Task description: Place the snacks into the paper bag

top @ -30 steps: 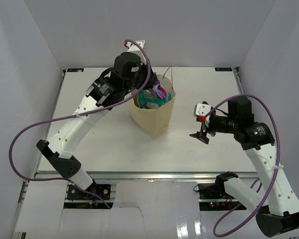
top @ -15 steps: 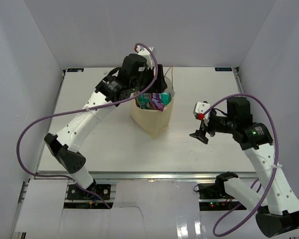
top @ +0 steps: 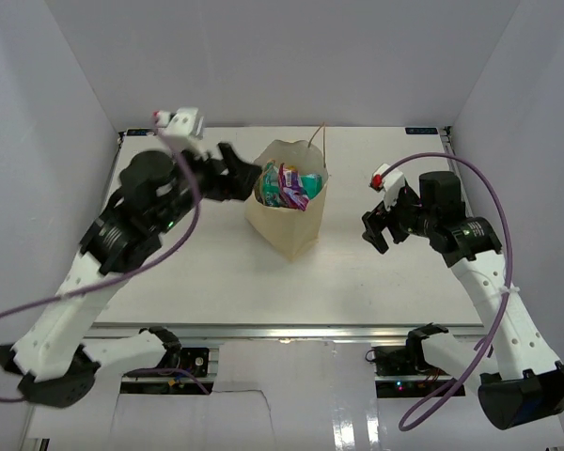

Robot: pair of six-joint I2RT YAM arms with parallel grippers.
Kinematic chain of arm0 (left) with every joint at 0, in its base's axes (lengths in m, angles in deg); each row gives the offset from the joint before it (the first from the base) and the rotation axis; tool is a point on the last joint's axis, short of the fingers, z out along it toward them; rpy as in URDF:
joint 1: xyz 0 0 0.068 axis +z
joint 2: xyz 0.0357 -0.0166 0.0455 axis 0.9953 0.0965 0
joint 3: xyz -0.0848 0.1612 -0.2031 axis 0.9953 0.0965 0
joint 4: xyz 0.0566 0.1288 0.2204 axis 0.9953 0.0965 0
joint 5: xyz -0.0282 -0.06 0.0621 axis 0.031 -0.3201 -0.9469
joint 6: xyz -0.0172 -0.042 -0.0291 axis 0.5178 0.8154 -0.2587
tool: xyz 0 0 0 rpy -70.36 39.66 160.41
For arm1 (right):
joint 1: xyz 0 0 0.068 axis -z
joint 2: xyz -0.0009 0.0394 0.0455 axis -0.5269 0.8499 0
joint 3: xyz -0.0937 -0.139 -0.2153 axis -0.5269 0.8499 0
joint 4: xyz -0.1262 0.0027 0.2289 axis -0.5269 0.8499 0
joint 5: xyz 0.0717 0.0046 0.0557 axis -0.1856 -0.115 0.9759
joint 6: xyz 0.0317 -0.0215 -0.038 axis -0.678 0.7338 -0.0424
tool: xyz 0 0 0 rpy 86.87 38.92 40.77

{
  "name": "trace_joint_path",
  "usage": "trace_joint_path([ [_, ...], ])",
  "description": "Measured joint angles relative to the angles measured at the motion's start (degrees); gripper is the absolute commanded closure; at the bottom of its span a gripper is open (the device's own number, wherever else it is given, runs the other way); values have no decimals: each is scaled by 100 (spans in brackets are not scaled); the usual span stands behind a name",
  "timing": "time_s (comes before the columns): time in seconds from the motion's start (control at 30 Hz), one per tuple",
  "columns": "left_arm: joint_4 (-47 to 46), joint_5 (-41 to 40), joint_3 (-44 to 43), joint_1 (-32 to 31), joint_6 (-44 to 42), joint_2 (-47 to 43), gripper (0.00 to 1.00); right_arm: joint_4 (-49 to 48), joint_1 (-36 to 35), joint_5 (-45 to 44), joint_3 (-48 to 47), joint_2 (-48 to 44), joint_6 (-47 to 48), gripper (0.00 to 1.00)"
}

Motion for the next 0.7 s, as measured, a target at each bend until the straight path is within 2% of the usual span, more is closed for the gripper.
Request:
trace_joint_path([
  [0.13,-319,-238,1895,0,262,-2205,3,9,42,-44,-11,107,-332,10],
  [0.27,-310,-435,3342,2,846,-3753,2,-98,48,-83,-39,4,-686,10],
  [0.43,-133,-466,4262,2,1362,-4192,2,-354,55,-857,-39,44,-1344,10],
  [0.7,-133,-208,4470,2,1545,-3943,2,-730,55,-1987,68,-48,-1869,10],
])
